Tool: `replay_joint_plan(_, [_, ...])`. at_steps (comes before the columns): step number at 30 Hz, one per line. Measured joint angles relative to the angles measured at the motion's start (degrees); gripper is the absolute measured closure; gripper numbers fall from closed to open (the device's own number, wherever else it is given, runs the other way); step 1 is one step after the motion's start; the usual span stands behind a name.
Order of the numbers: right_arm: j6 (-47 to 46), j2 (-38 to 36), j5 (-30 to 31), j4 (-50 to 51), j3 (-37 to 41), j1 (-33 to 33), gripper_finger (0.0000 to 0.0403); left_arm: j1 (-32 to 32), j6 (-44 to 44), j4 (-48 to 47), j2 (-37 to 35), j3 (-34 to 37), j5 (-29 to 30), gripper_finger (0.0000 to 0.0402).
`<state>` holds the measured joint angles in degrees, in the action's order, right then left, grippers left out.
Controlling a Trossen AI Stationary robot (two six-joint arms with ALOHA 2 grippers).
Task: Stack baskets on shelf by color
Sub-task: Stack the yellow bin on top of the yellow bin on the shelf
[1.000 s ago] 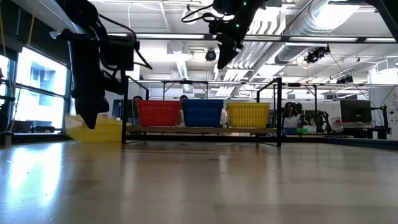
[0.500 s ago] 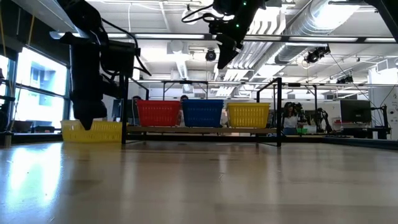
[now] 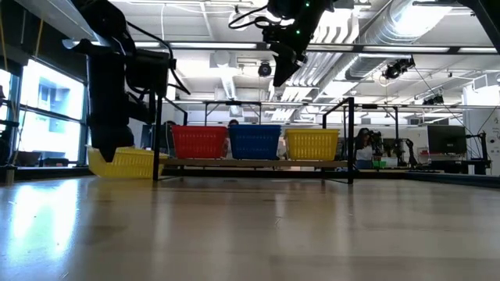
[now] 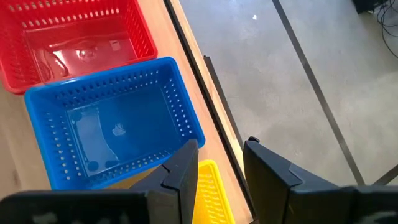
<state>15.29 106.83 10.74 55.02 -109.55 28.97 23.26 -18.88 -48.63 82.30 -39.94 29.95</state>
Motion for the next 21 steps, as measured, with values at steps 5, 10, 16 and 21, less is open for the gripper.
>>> replay_joint_plan(5, [0.0,0.0,0.0,0.0,0.0,0.0,0.0289,-0.2,-2.5,-2.0,-1.5,-0.6,0.4,0.0398])
replay_joint_plan(10, [0.0,0.0,0.0,0.0,0.0,0.0,0.0289,0.0,-5.7,-6.9,-3.8,-3.1,2.5,0.0399])
replay_joint_plan(16, [0.0,0.0,0.0,0.0,0.0,0.0,0.0289,0.7,-12.3,-19.4,-4.1,-7.2,5.6,0.04])
replay_joint_plan(21, [-0.4,0.0,0.0,0.0,0.0,-0.1,0.0289,0.7,-15.5,-26.2,-4.1,-11.5,9.2,0.0401])
